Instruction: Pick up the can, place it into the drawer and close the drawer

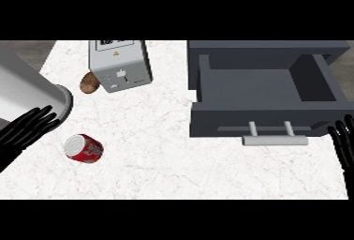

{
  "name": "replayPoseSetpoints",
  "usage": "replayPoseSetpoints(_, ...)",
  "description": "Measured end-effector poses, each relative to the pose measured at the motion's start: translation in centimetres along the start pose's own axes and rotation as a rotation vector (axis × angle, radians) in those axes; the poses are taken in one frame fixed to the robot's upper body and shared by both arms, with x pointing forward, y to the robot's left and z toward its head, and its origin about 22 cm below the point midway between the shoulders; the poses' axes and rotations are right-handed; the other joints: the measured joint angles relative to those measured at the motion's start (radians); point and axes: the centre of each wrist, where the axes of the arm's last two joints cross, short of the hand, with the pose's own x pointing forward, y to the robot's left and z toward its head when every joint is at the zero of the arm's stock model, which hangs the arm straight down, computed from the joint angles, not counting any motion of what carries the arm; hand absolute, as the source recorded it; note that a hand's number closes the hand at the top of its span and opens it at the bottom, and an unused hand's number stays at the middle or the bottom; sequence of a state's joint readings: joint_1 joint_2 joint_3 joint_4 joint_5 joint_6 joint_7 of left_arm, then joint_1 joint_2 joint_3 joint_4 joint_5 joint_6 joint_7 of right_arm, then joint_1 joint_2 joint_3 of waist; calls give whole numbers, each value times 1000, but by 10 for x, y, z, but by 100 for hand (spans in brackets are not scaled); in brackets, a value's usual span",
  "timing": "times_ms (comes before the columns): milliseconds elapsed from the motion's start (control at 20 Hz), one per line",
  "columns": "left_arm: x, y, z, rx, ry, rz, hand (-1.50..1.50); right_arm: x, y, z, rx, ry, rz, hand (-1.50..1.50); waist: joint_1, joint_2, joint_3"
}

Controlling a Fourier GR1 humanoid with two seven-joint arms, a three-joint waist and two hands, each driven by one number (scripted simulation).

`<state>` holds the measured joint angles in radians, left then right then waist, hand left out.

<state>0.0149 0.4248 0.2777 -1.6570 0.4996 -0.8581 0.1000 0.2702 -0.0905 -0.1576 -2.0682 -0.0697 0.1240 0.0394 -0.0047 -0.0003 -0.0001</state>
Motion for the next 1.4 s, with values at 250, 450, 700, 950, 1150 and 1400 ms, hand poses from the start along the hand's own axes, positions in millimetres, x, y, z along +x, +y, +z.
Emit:
replayPoseSetpoints(250, -21, -7, -6, 9, 6, 2, -150, -2, -3, -3, -5, -4, -1, -150, 1, 0, 0)
replayPoseSetpoints(450, -36, -2, -5, 29, 18, -1, -150, -6, -1, -3, -3, -1, 7, -150, 2, 0, 0)
replayPoseSetpoints(700, -56, -2, -1, 54, 38, -17, -150, -8, -5, 0, -6, 1, 1, -150, 1, 0, 0)
replayPoseSetpoints(950, -73, 8, -13, 89, 63, -25, -150, -9, -4, -2, 1, -6, 0, -150, 0, 1, 0)
replayPoseSetpoints(1150, -93, 15, -6, 117, 102, -46, -150, -5, -2, -8, 2, -10, 3, -150, -1, 1, 0)
replayPoseSetpoints(1400, -110, 21, 10, 152, 137, -76, -150, -6, 0, -3, 4, -13, -1, -150, -2, 1, -1)
